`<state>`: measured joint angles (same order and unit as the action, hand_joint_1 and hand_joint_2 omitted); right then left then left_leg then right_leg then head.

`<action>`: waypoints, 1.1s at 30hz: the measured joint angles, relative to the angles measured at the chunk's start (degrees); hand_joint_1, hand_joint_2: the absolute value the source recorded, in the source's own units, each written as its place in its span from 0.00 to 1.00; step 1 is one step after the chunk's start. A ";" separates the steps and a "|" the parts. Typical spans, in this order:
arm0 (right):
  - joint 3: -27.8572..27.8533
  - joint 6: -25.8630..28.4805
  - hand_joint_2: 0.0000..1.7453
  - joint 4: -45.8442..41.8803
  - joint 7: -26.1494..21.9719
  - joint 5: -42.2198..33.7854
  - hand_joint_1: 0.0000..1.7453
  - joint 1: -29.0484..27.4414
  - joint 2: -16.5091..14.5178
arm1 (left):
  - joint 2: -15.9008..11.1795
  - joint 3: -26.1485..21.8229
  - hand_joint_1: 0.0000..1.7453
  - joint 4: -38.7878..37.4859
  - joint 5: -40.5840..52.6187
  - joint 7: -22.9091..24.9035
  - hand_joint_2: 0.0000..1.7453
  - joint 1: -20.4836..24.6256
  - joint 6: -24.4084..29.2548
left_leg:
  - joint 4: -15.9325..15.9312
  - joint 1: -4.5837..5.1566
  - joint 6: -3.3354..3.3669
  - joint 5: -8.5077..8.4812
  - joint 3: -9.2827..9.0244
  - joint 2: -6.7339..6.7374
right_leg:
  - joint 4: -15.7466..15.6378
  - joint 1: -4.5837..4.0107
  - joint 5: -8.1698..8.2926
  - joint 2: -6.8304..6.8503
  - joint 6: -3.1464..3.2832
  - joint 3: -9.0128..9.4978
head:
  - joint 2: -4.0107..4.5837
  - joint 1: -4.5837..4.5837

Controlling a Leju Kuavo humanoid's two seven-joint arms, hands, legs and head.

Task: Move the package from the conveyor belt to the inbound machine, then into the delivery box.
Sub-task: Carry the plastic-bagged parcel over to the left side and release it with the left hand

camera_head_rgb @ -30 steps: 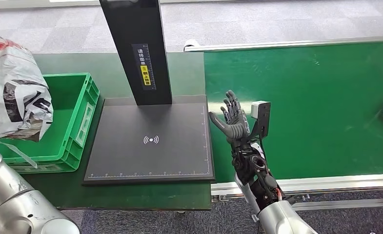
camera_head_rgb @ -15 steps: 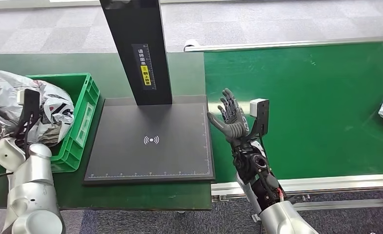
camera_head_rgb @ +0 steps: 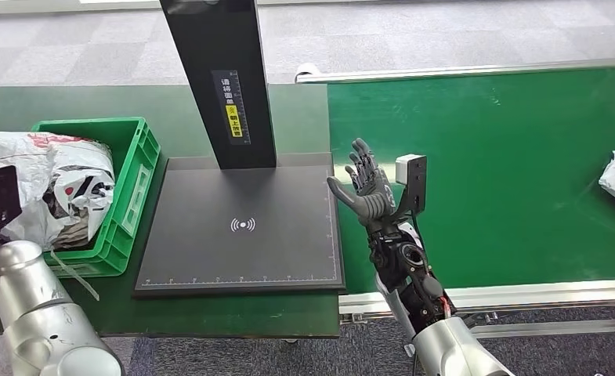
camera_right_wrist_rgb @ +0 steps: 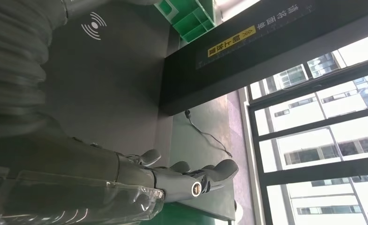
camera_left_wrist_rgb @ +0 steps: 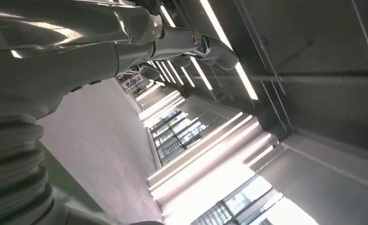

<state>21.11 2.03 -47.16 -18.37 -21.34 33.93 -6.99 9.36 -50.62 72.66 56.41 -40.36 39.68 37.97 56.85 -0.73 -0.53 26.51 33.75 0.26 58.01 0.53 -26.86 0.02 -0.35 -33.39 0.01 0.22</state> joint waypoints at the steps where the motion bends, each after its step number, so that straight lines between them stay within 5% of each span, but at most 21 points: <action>1: 0.00 0.00 1.00 0.21 -0.11 0.01 0.00 0.07 -0.10 | 0.65 0.47 0.00 2.28 -1.55 0.02 0.25 -0.39 0.00 | 0.00 0.00 0.00 0.00 0.00 0.00 | 0.00 0.00 0.00 0.00 0.00 0.00 | -0.01 0.00; 2: 0.01 0.00 1.00 0.43 -0.27 0.03 0.00 0.14 -0.17 | 1.28 1.09 0.00 4.61 -3.13 0.03 0.00 -0.82 -0.01 | 0.00 0.00 0.00 0.00 0.00 0.00 | 0.00 0.00 0.00 -0.01 0.00 -0.01 | -0.01 0.00; 7: 0.09 -0.05 1.00 1.23 -0.96 0.08 0.00 0.14 -0.24 | 4.17 6.24 0.00 13.87 -9.40 0.05 0.00 -3.21 -0.03 | 0.00 0.01 0.00 0.00 0.00 -0.03 | -0.02 0.01 -0.01 0.02 0.00 0.00 | -0.01 0.01; 11: 0.14 -0.07 1.00 1.37 -1.51 0.11 0.00 -0.13 -0.22 | 6.24 11.67 0.00 17.28 -13.89 0.07 1.00 -5.20 -0.07 | 0.01 0.01 0.00 0.00 -0.01 -0.06 | -0.03 0.02 0.00 0.03 -0.01 0.00 | -0.01 0.00; 15: 0.05 0.03 1.00 1.24 -1.74 -0.09 0.00 -0.64 0.07 | 7.13 19.44 0.00 13.48 -23.97 1.51 1.00 -7.03 -1.98 | 0.03 0.03 0.01 0.01 -0.11 -0.13 | -0.06 0.05 0.00 0.11 -0.01 0.05 | -0.01 -0.02; 18: -0.16 0.05 1.00 0.98 -1.39 -0.16 0.00 -0.80 0.45 | 6.22 29.86 0.00 5.42 -36.81 7.97 1.00 -9.49 -9.42 | 0.03 0.01 0.01 0.00 -0.08 -0.20 | -0.06 0.02 0.00 0.21 -0.01 0.12 | -0.01 -0.01; 22: -0.29 -0.06 1.00 1.14 -0.80 0.26 0.00 -0.39 0.48 | 5.08 41.56 0.00 -2.32 -41.90 11.99 1.00 -12.45 -18.10 | 0.03 0.02 0.02 0.01 -0.06 -0.07 | -0.05 0.03 0.02 0.11 -0.03 0.11 | -0.01 0.01; 29: -0.33 2.27 1.00 1.28 -1.30 2.66 0.00 -0.22 0.46 | 3.77 50.34 0.00 -7.63 -51.12 14.24 1.00 -16.00 -29.81 | 0.02 0.02 0.02 0.04 -0.02 -0.09 | -0.05 0.02 -0.01 0.09 -0.01 0.04 | -0.01 -0.02; 33: -0.39 2.50 1.00 1.26 -1.06 3.76 0.00 -0.24 0.37 | 3.81 53.69 0.00 -8.39 -57.34 12.18 1.00 -19.40 -30.35 | 0.01 0.02 0.01 0.06 -0.02 -0.02 | -0.06 0.02 -0.01 0.04 -0.01 0.03 | 0.00 -0.02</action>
<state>20.72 4.53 -45.90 -19.43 -17.58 33.69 -6.62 13.17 3.07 64.27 -0.92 -28.18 20.29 7.62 56.86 -0.72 -0.52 26.56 33.73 0.24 57.95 0.56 -26.87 0.07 -0.36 -33.36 0.01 0.20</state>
